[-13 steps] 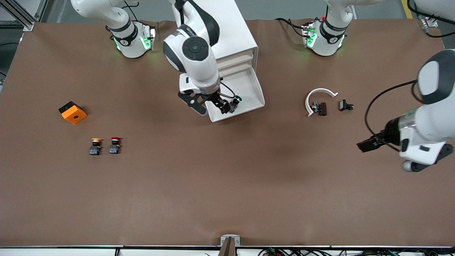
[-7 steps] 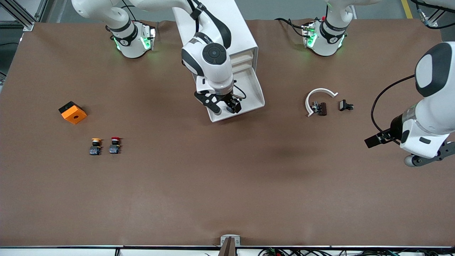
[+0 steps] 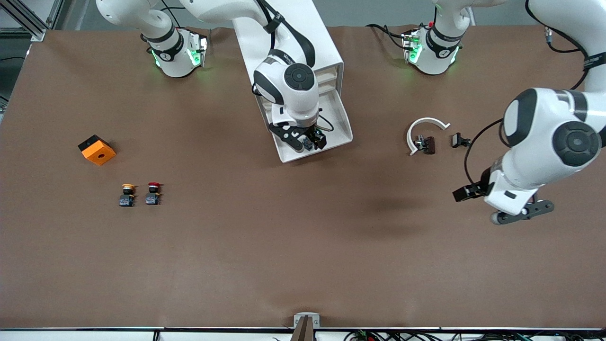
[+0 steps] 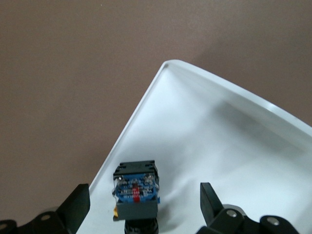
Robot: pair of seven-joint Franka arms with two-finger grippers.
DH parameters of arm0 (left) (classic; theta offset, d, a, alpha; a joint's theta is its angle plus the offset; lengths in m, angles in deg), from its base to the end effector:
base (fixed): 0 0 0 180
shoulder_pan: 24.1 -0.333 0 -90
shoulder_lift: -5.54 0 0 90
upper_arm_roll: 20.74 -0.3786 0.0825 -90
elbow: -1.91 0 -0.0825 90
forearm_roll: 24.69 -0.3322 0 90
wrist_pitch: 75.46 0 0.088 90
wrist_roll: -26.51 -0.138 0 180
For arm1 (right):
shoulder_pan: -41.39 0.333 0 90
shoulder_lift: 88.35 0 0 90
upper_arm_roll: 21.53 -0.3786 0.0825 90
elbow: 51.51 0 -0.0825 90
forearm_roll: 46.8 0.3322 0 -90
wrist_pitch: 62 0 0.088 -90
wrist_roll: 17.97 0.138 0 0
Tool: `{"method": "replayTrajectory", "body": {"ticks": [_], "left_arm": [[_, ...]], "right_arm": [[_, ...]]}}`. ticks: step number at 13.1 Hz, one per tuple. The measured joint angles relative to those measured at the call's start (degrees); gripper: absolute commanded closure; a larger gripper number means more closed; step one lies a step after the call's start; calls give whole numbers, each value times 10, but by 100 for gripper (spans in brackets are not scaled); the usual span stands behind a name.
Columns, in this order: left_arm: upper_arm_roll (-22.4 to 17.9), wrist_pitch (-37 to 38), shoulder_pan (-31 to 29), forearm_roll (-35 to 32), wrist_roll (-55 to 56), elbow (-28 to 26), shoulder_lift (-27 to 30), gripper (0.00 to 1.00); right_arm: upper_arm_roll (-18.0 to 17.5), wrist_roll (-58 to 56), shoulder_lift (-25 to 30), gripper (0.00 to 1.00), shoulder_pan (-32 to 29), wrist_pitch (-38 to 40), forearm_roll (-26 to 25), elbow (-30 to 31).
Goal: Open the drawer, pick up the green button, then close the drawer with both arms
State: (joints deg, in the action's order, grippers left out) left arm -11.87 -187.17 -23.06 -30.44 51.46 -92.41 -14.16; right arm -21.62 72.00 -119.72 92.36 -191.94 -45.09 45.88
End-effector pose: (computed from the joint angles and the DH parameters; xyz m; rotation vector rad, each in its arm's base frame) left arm 0.6187 -0.0858 0.4625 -3.0715 -0.3574 0.0339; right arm 0.4195 0.5212 0.3335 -2.9262 1.0653 0.0244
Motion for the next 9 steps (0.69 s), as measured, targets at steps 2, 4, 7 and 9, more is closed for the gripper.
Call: {"method": "replayTrajectory", "body": {"ticks": [2,4,7,9], "left_arm": [[8,-23,2,0,0,-24,0,0],[17,-35,2,0,0,-44,-1,0],[25,-39,4,1,2,-66,-5,0],[30,-40,11,1,2,-74,-9,0]], "right_arm": [[0,1,-8,0,0,-8,-13,-2],[0,2,-14,0,0,-10,-22,-7],[0,2,-20,24,5,-11,-28,-13],[0,1,-22,89,6,-11,-29,-15]]}}
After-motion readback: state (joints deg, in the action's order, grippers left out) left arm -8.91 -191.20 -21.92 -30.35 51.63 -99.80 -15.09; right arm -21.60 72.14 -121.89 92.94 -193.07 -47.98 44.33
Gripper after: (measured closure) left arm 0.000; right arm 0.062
